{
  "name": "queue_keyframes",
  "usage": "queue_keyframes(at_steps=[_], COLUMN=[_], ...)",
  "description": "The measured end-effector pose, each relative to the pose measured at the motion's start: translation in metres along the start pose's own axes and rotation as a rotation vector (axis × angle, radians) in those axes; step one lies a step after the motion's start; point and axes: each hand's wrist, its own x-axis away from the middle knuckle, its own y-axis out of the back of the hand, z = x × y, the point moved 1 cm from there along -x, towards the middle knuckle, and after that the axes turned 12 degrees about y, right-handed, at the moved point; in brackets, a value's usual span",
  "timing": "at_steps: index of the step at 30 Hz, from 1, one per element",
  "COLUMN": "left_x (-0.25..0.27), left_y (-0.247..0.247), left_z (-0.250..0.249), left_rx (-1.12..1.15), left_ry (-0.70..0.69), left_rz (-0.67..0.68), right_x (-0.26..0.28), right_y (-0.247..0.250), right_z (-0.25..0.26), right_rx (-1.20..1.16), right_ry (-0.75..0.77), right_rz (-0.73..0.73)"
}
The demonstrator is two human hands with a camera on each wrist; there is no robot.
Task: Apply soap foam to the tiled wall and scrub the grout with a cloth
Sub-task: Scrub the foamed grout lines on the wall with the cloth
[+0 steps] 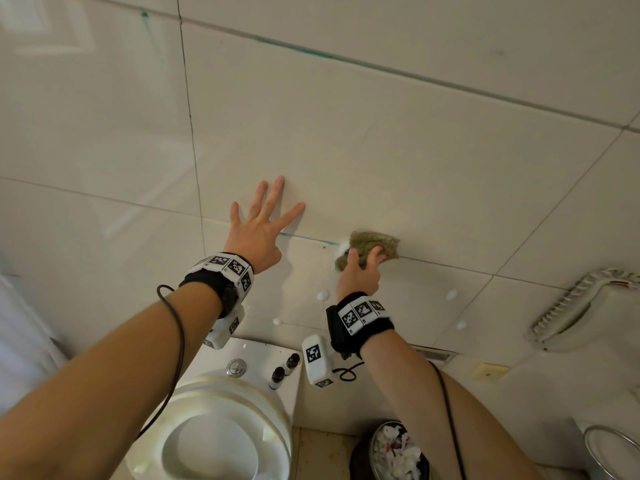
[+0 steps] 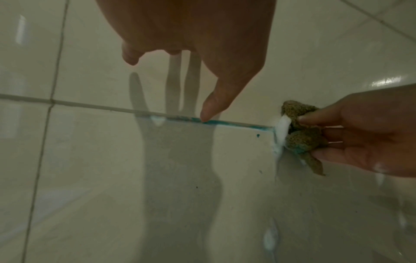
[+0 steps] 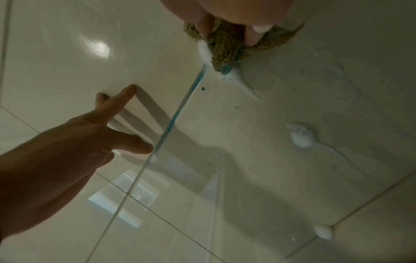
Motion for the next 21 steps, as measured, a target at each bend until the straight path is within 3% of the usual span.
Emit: queue_keyframes(at_steps=[21], left_x=[0.015], left_y=[0.003], left_z=[0.071], left_rx=[0.004], left_ry=[0.142], left_rz=[0.042], right_x=[0.037], right_y=[-0.055], right_z=[0.027], right_rx=[-0.043], right_ry=[-0.032], right_rz=[0.105])
